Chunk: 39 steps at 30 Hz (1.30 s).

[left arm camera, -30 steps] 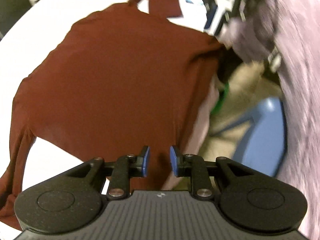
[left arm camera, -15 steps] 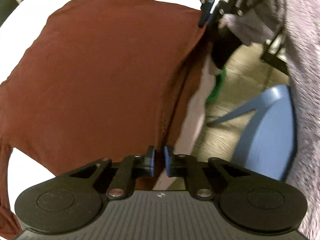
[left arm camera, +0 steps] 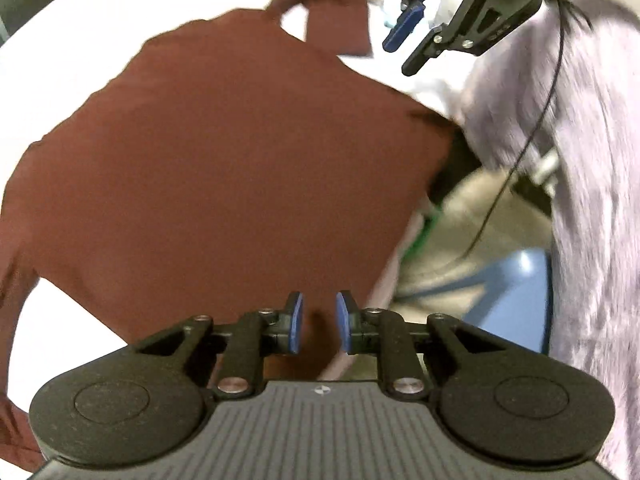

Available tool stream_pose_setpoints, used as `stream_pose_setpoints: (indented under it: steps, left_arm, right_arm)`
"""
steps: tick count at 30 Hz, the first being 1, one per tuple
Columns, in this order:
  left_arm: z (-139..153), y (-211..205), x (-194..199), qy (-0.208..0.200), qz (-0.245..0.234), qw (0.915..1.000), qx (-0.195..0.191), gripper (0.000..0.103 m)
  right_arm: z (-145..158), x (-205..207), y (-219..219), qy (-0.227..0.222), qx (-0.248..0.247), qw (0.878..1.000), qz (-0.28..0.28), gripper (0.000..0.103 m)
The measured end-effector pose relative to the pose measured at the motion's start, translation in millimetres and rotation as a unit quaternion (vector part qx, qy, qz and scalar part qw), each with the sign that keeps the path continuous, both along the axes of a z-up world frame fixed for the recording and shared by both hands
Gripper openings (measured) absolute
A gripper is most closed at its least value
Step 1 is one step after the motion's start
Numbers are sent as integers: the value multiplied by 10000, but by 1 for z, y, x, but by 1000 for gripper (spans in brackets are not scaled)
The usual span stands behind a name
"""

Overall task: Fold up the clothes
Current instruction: 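Lift the sweater hem with both tools and pull it toward the body, then swing the maroon sweater over the bed and lay it down with both tools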

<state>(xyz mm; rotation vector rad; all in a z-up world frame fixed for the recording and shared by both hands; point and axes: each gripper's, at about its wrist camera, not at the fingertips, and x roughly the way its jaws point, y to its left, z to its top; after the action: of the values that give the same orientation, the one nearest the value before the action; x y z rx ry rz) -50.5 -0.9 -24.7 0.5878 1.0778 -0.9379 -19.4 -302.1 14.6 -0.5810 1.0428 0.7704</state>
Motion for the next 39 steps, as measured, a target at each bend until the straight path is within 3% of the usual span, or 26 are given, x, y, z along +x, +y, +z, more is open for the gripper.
stream_pose_setpoints:
  steps: [3, 6, 11, 13, 16, 17, 18, 19, 24, 28, 32, 36, 39]
  left_arm:
    - [9, 0, 20, -229, 444, 9987, 3, 20]
    - [12, -3, 39, -322, 832, 9960, 51, 21]
    - [8, -4, 66, -325, 1363, 9901, -71, 22]
    - [5, -5, 72, -296, 1510, 9880, -92, 22]
    - [5, -12, 76, -325, 1549, 9873, -104, 22]
    - [5, -14, 76, -350, 1521, 9877, -116, 22]
    - [6, -16, 76, -374, 1493, 9880, -128, 22]
    - [8, -18, 77, -396, 1476, 9882, -143, 22]
    - [21, -18, 79, -479, 1640, 9850, -261, 22]
    - [34, -12, 87, -513, 1916, 9791, -452, 22]
    - [49, -5, 89, -602, 2095, 9729, -766, 22]
    - [64, 1, 87, -753, 2182, 9675, -1031, 22]
    - [68, 9, 87, -874, 2338, 9625, -1065, 22]
  right_arm:
    - [2, 27, -19, -338, 14, 9929, -1136, 32]
    - [-8, 52, -41, -197, 116, 9783, -2058, 33]
    - [-37, 63, -44, 131, 137, 9743, -2246, 48]
    - [-47, 68, -44, 199, 3, 9752, -2202, 49]
    - [-63, 75, -45, 287, -415, 9742, -2202, 38]
    - [-63, 74, -45, 272, -430, 9737, -2219, 31]
    - [-63, 73, -45, 253, -430, 9734, -2238, 14]
    - [-60, 73, -45, 192, -504, 9721, -2281, 12]
    - [-11, 75, -59, -116, -478, 9634, -2636, 12]
    - [61, 81, -59, -677, -492, 9566, -2793, 12]
    - [129, 90, -47, -1004, -155, 9503, -2941, 12]
    - [181, 95, -3, -1154, 211, 9558, -2697, 12]
    - [193, 95, 40, -1153, 481, 9648, -2315, 12]
